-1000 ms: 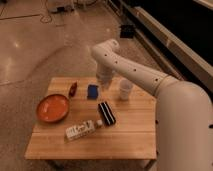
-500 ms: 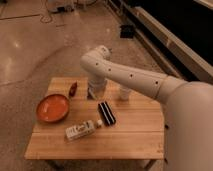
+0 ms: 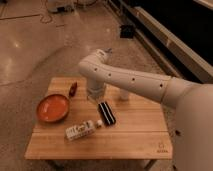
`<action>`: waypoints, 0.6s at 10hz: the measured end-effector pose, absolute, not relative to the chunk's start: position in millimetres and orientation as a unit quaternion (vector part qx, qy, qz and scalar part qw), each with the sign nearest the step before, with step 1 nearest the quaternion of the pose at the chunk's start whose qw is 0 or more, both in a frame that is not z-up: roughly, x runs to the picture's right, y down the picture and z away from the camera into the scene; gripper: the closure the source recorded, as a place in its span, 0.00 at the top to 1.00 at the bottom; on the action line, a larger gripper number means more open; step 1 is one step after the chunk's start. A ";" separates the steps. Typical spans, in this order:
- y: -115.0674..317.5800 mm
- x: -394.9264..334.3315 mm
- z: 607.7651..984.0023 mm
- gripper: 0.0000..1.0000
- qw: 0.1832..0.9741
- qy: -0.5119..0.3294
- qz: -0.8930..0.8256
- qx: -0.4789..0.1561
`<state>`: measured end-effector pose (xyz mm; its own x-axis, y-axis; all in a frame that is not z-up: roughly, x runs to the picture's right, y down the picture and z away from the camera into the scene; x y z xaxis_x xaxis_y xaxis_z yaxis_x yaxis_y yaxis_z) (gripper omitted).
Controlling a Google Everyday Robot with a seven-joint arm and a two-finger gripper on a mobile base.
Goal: Move the arm in a circular motion
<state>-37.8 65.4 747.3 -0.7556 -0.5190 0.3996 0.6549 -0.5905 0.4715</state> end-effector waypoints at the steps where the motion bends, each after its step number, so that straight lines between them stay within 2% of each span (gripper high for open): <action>1: 63.5 -30.8 741.5 0.38 0.336 -0.305 -0.884 -0.113; 3: 70.6 -27.0 715.0 0.38 0.340 -0.308 -0.881 -0.116; 6: 80.8 8.0 717.0 0.38 0.374 -0.309 -0.867 -0.117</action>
